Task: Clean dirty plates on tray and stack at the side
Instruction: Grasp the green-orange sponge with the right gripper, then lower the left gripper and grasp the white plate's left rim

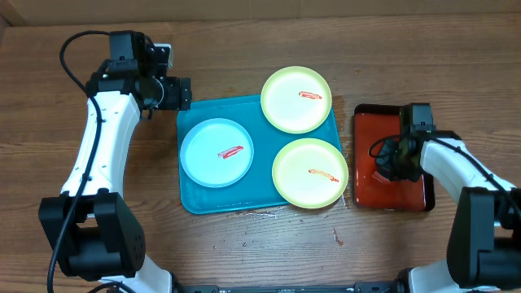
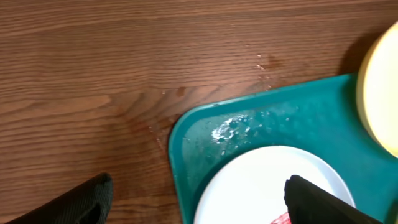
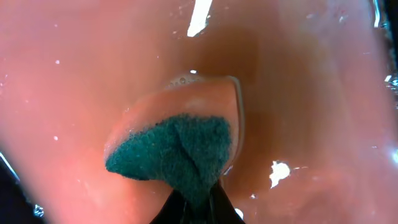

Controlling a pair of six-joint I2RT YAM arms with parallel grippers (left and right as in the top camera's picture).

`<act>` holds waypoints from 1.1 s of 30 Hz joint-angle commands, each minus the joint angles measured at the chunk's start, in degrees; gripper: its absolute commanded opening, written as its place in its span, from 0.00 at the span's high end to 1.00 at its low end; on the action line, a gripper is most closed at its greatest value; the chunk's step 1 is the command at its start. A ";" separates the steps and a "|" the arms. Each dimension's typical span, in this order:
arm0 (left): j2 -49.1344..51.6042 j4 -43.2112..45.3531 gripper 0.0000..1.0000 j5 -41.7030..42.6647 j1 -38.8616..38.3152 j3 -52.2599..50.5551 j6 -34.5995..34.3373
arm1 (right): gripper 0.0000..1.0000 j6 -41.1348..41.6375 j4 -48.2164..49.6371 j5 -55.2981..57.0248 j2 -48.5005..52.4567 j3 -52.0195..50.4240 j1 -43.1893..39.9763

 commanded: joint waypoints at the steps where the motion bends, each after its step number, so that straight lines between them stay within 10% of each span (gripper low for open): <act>1: 0.33 -0.33 0.13 5.44 -0.11 0.07 -0.50 | 0.96 0.26 -3.96 -3.74 1.38 2.64 0.37; 33: 8.13 -9.64 0.16 -3.06 -7.08 0.09 -5.62 | 0.96 -3.45 -16.35 -2.91 -5.16 12.81 0.37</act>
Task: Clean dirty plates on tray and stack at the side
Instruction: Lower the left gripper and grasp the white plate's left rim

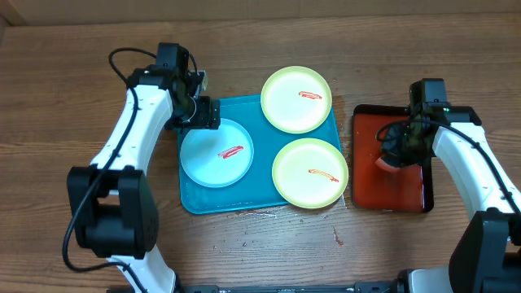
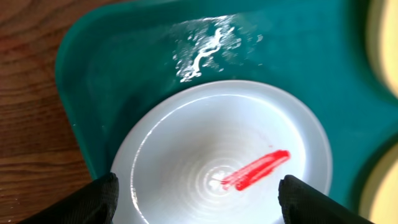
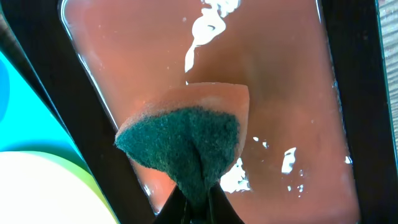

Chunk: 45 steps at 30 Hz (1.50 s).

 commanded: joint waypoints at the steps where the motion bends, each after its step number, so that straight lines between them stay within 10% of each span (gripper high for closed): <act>1: 0.59 0.39 0.16 -4.28 0.70 0.09 1.92 | 0.96 -1.25 0.31 -0.55 -0.52 0.07 0.20; 8: 3.06 1.33 0.26 -4.66 0.70 0.07 14.84 | 0.96 -2.16 0.35 -0.52 -0.52 0.07 0.20; 22: 11.28 -1.64 0.41 -7.37 0.70 0.07 16.61 | 0.96 -2.14 -0.02 -0.55 -0.52 0.07 0.20; 45: 11.37 -15.91 0.35 -3.23 1.79 19.78 23.96 | 0.96 -1.92 0.31 -1.86 -0.52 0.07 0.20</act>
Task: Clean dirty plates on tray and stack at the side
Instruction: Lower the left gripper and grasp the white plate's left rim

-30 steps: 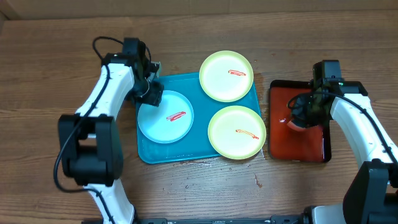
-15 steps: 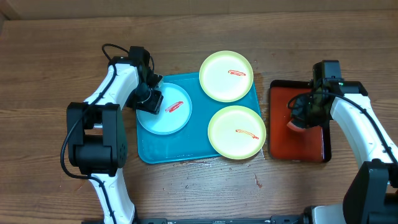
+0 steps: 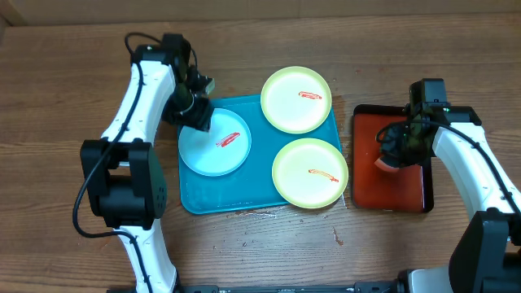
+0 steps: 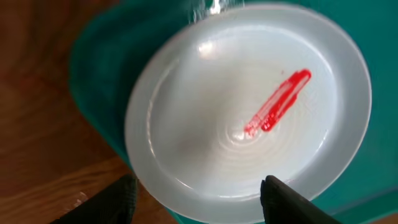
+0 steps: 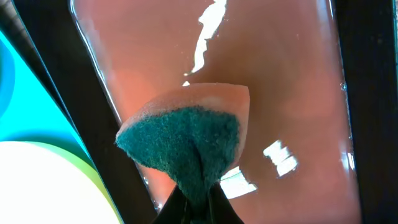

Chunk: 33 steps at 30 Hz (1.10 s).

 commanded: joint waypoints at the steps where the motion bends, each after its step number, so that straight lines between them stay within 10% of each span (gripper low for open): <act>1: 0.48 2.23 0.36 -0.81 1.20 1.95 6.49 | 0.96 -0.04 0.52 -0.72 -0.52 0.07 0.20; 33: 10.08 1.92 0.63 -4.00 1.42 0.35 7.23 | 0.96 -0.48 1.33 -0.70 -0.52 0.07 0.20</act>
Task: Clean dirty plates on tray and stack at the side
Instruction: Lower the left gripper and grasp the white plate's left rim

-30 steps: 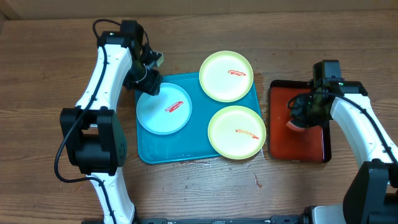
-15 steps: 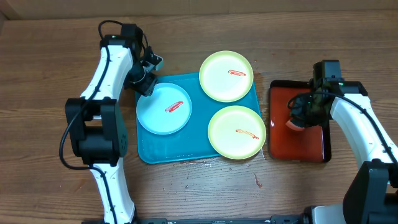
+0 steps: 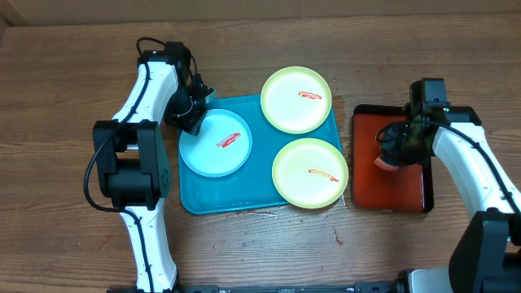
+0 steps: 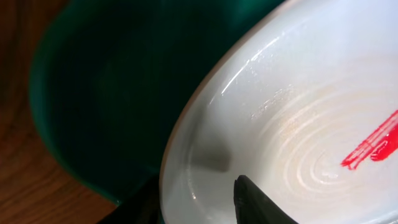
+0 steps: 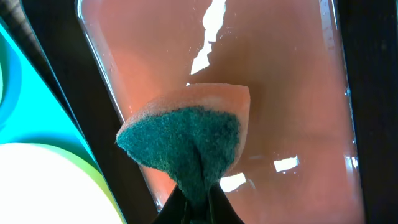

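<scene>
A pale blue plate (image 3: 213,150) with a red smear lies at the left of the teal tray (image 3: 236,199). My left gripper (image 3: 194,114) is at its upper left rim. In the left wrist view the gripper (image 4: 196,190) is open, one finger outside the rim and one over the blue plate's (image 4: 292,112) inner slope. Two yellow-green plates (image 3: 296,110) (image 3: 310,159), each with a red smear, fill the tray's right side. My right gripper (image 5: 198,202) is shut on an orange sponge with a green scouring face (image 5: 186,143), held above the red water basin (image 5: 280,93).
The basin (image 3: 411,191) stands on the wooden table right of the tray. Bare wood lies left of the tray (image 4: 106,93) and along the table's front. The lower green plate (image 5: 43,186) shows at the right wrist view's lower left.
My left gripper has dropped closer to the blue plate's upper left rim and its fingers stand nearer together, straddling the rim. The right gripper and sponge are almost unchanged.
My left gripper was open over bare table beyond the tray's corner, then over the blue plate, then at its left rim, and now straddles that rim. The right gripper held the sponge down in the basin water, then lifted above it, where it stays.
</scene>
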Controlling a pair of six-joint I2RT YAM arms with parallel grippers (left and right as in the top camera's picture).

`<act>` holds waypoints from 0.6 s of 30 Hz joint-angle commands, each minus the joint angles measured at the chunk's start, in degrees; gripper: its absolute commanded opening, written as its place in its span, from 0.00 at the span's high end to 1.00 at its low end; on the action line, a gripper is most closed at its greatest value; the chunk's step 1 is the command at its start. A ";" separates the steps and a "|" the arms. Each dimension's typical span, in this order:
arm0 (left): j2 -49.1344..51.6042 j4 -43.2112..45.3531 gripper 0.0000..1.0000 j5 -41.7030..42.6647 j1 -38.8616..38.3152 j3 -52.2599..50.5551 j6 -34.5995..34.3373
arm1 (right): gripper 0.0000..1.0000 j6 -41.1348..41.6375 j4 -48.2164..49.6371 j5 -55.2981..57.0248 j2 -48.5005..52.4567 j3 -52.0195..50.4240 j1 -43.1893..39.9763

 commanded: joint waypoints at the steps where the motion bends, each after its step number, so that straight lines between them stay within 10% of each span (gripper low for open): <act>1: 0.44 -1.75 0.64 0.96 0.15 -0.35 -4.26 | 0.96 -0.39 0.74 -0.35 -0.52 0.07 0.20; 18: 0.44 -6.91 0.66 5.44 0.15 -3.32 -17.66 | 0.96 -0.39 1.05 -0.35 -0.52 0.07 0.20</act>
